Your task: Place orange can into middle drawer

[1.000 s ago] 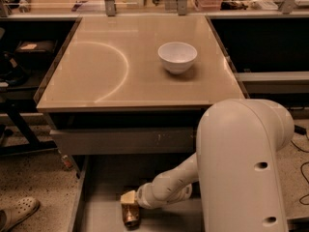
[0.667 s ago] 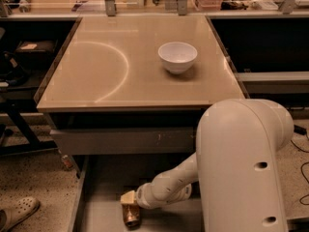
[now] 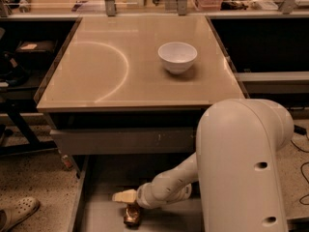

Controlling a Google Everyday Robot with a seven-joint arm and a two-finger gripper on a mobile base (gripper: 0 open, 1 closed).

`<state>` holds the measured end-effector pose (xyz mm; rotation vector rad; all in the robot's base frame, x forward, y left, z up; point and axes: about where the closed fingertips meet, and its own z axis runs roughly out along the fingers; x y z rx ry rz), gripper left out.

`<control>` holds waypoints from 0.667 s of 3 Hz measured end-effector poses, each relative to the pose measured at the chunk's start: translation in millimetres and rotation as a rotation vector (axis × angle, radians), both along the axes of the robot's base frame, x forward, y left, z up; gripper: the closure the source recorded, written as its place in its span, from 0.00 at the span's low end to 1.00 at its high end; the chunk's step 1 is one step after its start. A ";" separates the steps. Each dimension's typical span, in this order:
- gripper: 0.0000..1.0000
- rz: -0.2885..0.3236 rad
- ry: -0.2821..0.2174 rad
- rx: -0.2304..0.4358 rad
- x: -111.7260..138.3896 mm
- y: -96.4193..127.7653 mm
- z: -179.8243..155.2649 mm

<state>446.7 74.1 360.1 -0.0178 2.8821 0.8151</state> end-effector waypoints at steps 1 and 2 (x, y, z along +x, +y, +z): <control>0.00 0.000 0.000 0.000 0.0 0.0 0.0; 0.00 0.000 0.000 0.000 0.0 0.0 6.5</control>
Offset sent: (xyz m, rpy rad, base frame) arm 0.0027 0.0104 0.0134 -0.0357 0.0113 0.0016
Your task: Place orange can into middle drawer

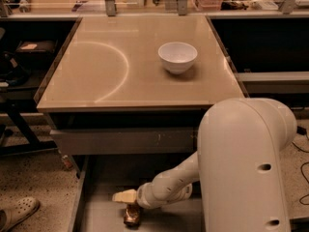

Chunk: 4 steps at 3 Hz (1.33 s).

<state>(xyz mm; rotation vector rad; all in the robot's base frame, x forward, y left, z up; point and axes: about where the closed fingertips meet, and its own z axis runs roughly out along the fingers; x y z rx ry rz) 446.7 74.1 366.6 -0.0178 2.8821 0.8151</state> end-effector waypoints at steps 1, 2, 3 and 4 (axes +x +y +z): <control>0.00 0.000 0.000 0.000 0.0 0.0 4.6; 0.00 -0.060 -0.025 -0.008 -3.7 3.6 34.8; 0.00 -0.124 -0.077 -0.071 -14.6 -12.6 74.3; 0.00 -0.127 -0.128 -0.169 -27.2 -38.6 105.7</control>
Offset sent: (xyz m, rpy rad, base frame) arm -0.0031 -0.0381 0.2012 -0.0744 -0.2733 -0.1256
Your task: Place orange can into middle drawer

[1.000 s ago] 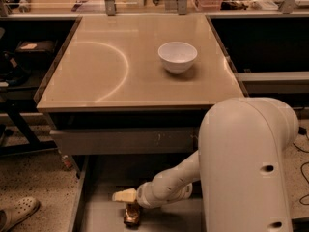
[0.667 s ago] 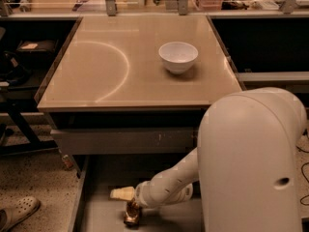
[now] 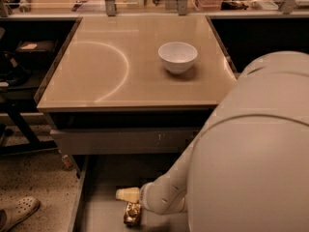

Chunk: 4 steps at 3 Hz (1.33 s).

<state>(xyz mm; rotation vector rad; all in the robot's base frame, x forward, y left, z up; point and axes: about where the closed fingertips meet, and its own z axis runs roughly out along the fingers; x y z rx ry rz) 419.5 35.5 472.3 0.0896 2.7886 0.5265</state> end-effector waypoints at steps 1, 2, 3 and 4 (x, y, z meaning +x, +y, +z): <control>0.00 0.005 -0.005 -0.031 -11.3 -5.4 12.7; 0.00 0.005 -0.005 -0.031 -11.3 -5.3 12.7; 0.00 -0.043 -0.064 -0.069 6.7 -29.9 29.7; 0.00 -0.102 -0.161 -0.160 31.6 -77.7 51.4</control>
Offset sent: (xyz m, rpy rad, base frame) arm 0.0428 -0.0397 0.0397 -0.0472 -0.1191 -0.1100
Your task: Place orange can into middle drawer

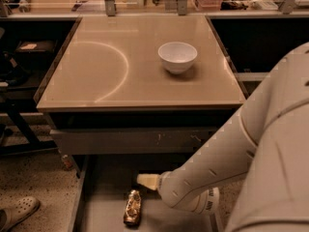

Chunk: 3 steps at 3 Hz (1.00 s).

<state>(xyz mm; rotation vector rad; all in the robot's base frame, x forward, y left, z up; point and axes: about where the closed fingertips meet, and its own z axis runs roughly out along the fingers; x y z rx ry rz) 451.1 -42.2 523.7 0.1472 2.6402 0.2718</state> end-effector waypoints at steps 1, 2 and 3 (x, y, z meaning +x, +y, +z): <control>0.00 -0.129 -0.054 -0.079 19.9 -53.0 11.1; 0.00 -0.182 -0.063 -0.163 30.9 -74.1 14.1; 0.00 -0.176 -0.051 -0.185 27.6 -80.6 14.3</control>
Offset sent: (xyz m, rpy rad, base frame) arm 0.0404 -0.0831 0.1050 -0.2890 -0.0625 -0.2291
